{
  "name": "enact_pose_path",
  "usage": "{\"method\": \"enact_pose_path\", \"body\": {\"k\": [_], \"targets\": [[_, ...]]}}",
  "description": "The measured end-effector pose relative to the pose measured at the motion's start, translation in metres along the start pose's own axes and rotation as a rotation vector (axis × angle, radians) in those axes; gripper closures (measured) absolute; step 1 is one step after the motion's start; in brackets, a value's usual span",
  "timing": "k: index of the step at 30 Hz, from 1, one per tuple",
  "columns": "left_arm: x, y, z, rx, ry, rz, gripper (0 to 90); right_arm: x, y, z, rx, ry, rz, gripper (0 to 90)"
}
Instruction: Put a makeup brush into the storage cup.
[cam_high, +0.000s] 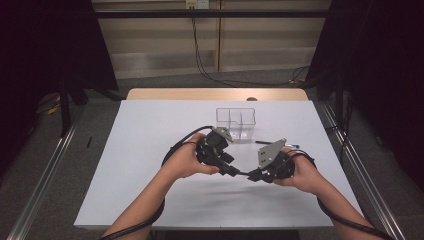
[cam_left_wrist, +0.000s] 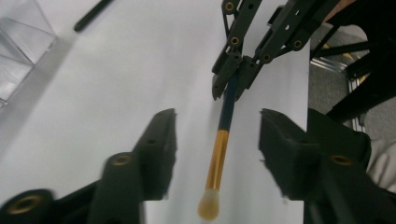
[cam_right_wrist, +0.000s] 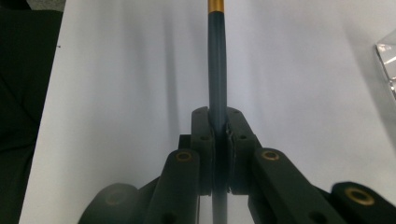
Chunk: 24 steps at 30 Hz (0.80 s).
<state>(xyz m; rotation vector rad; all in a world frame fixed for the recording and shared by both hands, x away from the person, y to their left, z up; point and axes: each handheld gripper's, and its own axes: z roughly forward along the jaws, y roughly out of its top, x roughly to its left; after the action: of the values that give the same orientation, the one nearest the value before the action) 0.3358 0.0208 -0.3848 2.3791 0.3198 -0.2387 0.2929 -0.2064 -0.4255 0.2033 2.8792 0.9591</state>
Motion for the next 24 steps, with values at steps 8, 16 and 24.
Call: {"method": "enact_pose_path", "body": {"k": [8, 16, 24], "targets": [[0.002, -0.010, -0.001, -0.061, 0.021, 0.010, 22.6, -0.002, -0.006, -0.002, -0.032, -0.018, 0.044, 84.4], [0.006, -0.019, -0.002, -0.136, 0.062, 0.006, 9.7, -0.002, -0.009, -0.004, -0.072, -0.029, 0.082, 84.4], [0.007, -0.025, -0.005, -0.230, 0.081, -0.008, 6.6, -0.002, -0.012, -0.003, -0.138, -0.031, 0.133, 84.3]]}}
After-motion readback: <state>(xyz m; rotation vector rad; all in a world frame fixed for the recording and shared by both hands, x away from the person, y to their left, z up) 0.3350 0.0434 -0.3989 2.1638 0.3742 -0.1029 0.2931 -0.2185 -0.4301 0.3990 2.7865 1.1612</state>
